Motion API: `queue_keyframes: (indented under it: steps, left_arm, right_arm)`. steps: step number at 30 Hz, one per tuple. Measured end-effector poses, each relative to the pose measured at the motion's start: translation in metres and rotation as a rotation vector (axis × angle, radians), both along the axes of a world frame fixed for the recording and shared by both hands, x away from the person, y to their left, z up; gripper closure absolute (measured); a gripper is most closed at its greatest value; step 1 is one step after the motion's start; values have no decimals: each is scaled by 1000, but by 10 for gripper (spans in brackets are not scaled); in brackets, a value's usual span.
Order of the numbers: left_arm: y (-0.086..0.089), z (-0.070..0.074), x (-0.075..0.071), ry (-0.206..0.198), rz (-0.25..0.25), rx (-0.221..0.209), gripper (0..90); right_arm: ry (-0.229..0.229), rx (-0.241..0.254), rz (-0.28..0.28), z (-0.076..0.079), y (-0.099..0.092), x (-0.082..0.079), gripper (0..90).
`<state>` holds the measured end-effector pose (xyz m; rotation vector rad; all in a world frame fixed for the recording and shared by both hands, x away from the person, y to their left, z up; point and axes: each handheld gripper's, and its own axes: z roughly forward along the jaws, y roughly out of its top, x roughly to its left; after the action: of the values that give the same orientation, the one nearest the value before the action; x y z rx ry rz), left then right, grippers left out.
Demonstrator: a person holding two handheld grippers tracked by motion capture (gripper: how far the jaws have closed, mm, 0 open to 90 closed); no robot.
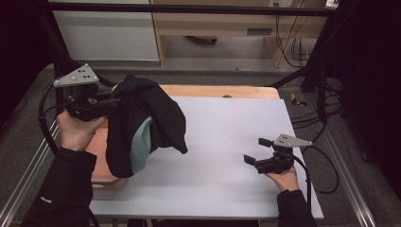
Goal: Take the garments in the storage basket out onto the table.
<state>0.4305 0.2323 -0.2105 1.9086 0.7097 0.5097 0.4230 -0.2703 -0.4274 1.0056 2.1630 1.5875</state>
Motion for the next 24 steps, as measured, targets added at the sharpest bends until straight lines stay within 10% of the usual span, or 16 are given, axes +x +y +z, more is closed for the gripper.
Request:
queue_keyframes:
  steps: [24]
  left_arm:
    - [-70, -30, 19, 39, -82, -4, 810]
  right_arm:
    - [-1, 6, 1, 1, -1, -1, 16]
